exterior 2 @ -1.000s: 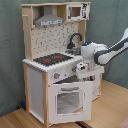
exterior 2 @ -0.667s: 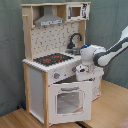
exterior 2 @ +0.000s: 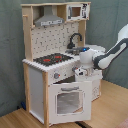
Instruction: Play with the kitchen
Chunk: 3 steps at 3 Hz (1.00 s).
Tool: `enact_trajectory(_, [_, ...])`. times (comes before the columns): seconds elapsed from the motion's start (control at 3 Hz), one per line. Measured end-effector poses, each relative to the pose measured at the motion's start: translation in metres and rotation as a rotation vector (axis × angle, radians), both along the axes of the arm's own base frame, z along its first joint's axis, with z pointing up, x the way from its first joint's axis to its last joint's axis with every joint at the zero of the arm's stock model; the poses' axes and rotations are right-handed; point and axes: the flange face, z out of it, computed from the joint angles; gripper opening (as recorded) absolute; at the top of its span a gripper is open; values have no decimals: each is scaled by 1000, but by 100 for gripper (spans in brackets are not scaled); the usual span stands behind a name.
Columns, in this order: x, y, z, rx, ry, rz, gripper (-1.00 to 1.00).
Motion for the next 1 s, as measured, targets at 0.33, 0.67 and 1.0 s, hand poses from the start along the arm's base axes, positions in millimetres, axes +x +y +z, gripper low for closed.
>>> enact_trajectory(0.33, [-6, 10, -6, 2, -10, -33, -100])
enact_trajectory(0.67, [-21, 27, -6, 4, -29, -77, -100])
enact_trajectory(1.0, [-30, 41, -4, 29, -62, -132, -100])
